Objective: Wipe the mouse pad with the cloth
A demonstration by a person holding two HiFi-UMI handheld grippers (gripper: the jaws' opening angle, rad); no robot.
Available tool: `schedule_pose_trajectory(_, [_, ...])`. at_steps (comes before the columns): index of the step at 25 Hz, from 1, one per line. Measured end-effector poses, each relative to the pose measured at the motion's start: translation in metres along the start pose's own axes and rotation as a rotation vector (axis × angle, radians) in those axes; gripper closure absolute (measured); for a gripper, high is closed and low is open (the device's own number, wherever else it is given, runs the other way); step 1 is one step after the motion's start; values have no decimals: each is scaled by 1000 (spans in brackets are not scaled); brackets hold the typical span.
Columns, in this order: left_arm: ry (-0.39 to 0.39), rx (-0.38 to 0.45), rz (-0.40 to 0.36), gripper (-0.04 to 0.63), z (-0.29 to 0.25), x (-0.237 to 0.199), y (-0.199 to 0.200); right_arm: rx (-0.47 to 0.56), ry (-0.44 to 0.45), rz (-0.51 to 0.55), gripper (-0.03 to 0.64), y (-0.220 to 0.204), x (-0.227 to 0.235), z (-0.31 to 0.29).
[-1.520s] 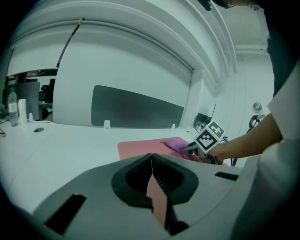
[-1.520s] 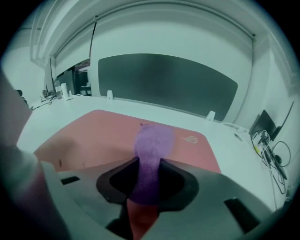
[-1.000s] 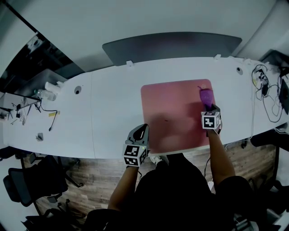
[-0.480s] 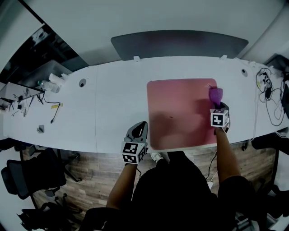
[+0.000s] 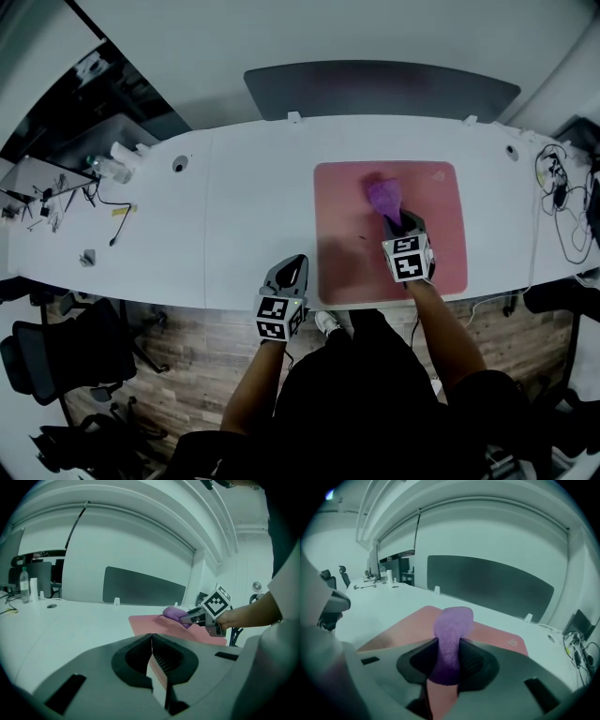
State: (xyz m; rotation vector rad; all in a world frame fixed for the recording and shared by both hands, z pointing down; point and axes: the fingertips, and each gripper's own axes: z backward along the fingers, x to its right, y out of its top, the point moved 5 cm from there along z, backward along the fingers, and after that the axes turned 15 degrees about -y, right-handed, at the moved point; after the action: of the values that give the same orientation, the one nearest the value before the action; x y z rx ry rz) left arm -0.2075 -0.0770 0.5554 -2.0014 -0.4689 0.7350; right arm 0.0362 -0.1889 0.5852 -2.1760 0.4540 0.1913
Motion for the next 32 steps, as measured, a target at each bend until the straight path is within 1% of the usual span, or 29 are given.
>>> schedule_pose_trajectory(10, [28,-18,-3,574,30,5,-16,1,228,7,489,1,-114,30])
schedule_pose_trajectory(12, [29,-17,-4,574,33,7,-19,10,279,26,489,1,-139,36])
schedule_pose_trajectory(14, [28,-12,-3,574,37,9,-21,1,309,54,489,-2,-160,39])
schedule_pose_trajectory(16, [29,-9,-4,574,41,12,-22,-23,317,77,489,-7,-173,39])
schedule_pose_trajectory(20, [21,-17,-9,574,45,16,-28,-51,309,113,489,-21,-184,36])
schedule_pose_trajectory(23, [5,-28,-15,574,45,20,-34,-48,289,97,489,-23,-184,31])
schedule_pose_trajectory(27, [-8,-43,-19,574,43,28,-37,-56,257,90,489,-25,-175,28])
schedule_pose_trajectory(32, [-20,-48,-51,574,32,36,-29,-61,209,108,489,-34,-143,21])
